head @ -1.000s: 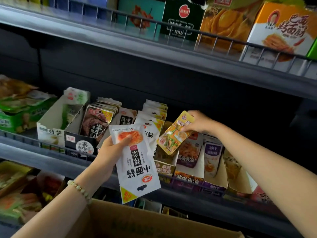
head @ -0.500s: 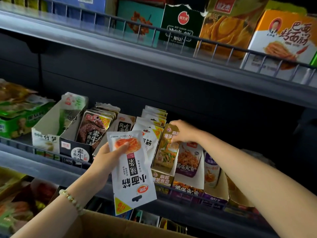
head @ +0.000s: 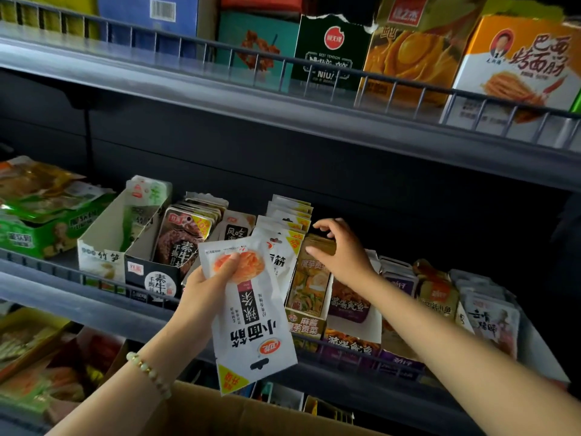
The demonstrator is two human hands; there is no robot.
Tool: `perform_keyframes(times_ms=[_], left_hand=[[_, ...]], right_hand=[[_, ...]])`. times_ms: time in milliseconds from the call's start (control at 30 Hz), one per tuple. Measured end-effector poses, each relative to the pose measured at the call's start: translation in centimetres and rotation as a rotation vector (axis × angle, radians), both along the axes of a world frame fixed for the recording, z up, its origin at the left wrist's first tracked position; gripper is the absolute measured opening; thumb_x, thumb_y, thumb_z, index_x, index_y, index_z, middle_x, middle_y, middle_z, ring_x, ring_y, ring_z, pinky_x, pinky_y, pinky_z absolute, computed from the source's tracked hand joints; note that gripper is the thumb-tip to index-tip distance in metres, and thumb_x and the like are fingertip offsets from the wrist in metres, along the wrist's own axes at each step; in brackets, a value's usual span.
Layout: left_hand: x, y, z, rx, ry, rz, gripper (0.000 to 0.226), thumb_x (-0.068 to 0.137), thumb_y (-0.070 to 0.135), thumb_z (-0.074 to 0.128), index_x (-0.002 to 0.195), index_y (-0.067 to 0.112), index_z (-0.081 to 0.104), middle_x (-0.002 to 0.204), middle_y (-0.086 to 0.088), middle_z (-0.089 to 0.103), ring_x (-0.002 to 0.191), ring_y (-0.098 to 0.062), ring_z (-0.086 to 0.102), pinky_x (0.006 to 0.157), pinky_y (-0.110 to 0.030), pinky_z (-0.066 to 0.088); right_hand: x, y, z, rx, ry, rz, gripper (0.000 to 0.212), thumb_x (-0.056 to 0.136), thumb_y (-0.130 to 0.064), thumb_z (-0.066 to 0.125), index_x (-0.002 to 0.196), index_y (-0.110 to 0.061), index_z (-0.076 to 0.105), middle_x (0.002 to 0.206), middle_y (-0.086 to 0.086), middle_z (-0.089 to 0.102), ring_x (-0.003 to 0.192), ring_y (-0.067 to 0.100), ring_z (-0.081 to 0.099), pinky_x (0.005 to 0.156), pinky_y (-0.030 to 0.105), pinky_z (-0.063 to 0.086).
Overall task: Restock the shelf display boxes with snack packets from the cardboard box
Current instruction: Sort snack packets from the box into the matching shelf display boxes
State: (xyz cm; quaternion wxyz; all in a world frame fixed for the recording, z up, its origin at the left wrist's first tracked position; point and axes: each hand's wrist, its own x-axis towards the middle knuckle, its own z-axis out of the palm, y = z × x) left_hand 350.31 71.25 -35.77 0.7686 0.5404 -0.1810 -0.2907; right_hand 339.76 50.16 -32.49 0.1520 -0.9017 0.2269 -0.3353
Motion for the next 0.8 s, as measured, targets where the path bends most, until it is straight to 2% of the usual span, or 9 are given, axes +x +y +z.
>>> perform_keyframes(times_ms=[67,167,233,300,467,533,633,700,800], left_hand=[[-0.3,0.2,0.6,-0.043,-0.020,0.068,0.020,0.093,0.033,0.057,0.086,0.015,0.059,0.063,-0.003,0.071,0.055,-0.017,0.069,0.058,-0.035,0.053],[-0.2,0.0,1.3,-0.135,0.014,0.157,0.029,0.097,0.041,0.048,0.101,0.014,0.058,0.077,-0.001,0.069,0.072,-0.016,0.067,0.077,-0.040,0.050],[-0.4,-0.1,1.8,-0.191,0.071,0.157,0.033,0.099,0.042,0.043,0.113,0.015,0.055,0.088,-0.001,0.068,0.083,-0.015,0.065,0.084,-0.037,0.049],[-0.9,0.2,2.2,-0.236,0.075,0.090,0.026,0.099,0.038,0.044,0.111,0.017,0.057,0.090,-0.002,0.069,0.081,-0.014,0.066,0.078,-0.034,0.050],[0.4,3.1,3.0,-0.172,-0.091,-0.102,0.020,0.089,0.018,0.060,0.107,0.011,0.064,0.096,-0.008,0.073,0.079,-0.016,0.070,0.068,-0.027,0.058],[0.6,4.1,3.2,-0.059,-0.178,-0.228,0.029,0.079,0.018,0.065,0.107,0.007,0.064,0.097,-0.012,0.074,0.075,-0.017,0.073,0.059,-0.022,0.057],[0.3,4.3,2.6,-0.047,-0.195,-0.237,0.040,0.071,0.018,0.069,0.110,0.008,0.063,0.099,-0.014,0.074,0.084,-0.022,0.073,0.067,-0.026,0.060],[0.2,3.8,2.1,-0.081,-0.174,-0.208,0.038,0.075,0.014,0.069,0.112,0.010,0.062,0.099,-0.012,0.074,0.088,-0.024,0.073,0.070,-0.028,0.060],[0.8,2.4,0.5,-0.026,-0.282,-0.148,0.029,0.086,0.010,0.066,0.115,0.007,0.061,0.095,-0.008,0.075,0.083,-0.017,0.073,0.065,-0.021,0.057]], right_hand=[[-0.8,3.7,0.7,0.324,-0.122,0.086,0.029,0.088,-0.033,0.065,0.113,-0.023,0.054,0.110,-0.007,0.056,0.097,0.008,0.056,0.076,0.016,0.043],[-2.2,8.0,-0.1,0.837,-0.033,0.229,0.053,0.071,-0.048,0.069,0.116,-0.024,0.053,0.114,-0.001,0.065,0.101,0.016,0.065,0.084,0.028,0.052],[-2.6,9.4,-1.3,1.092,-0.024,0.251,0.062,0.062,-0.039,0.077,0.117,-0.021,0.056,0.114,0.003,0.069,0.102,0.020,0.067,0.088,0.035,0.055],[-2.7,9.7,-1.6,1.230,-0.136,0.231,0.053,0.068,-0.015,0.079,0.117,-0.010,0.058,0.109,0.009,0.071,0.094,0.021,0.069,0.075,0.030,0.059],[-3.9,8.0,0.6,1.373,-0.507,0.228,0.052,0.067,-0.011,0.075,0.114,-0.004,0.055,0.101,0.010,0.072,0.086,0.020,0.072,0.064,0.026,0.058],[-4.1,7.6,1.4,1.402,-0.632,0.226,0.033,0.077,-0.011,0.070,0.108,-0.006,0.059,0.093,0.007,0.073,0.080,0.016,0.072,0.061,0.023,0.057],[-3.8,8.2,1.7,1.524,-0.800,0.336,0.019,0.084,-0.010,0.066,0.102,-0.008,0.063,0.087,0.006,0.074,0.075,0.014,0.072,0.061,0.024,0.058],[-3.3,9.0,1.1,1.494,-0.741,0.422,0.020,0.081,-0.010,0.066,0.101,-0.011,0.064,0.091,0.006,0.075,0.080,0.015,0.072,0.067,0.025,0.059],[-2.2,9.1,0.3,1.186,-0.525,0.295,0.016,0.083,-0.008,0.067,0.097,-0.015,0.064,0.095,0.001,0.074,0.088,0.015,0.070,0.075,0.027,0.058]])
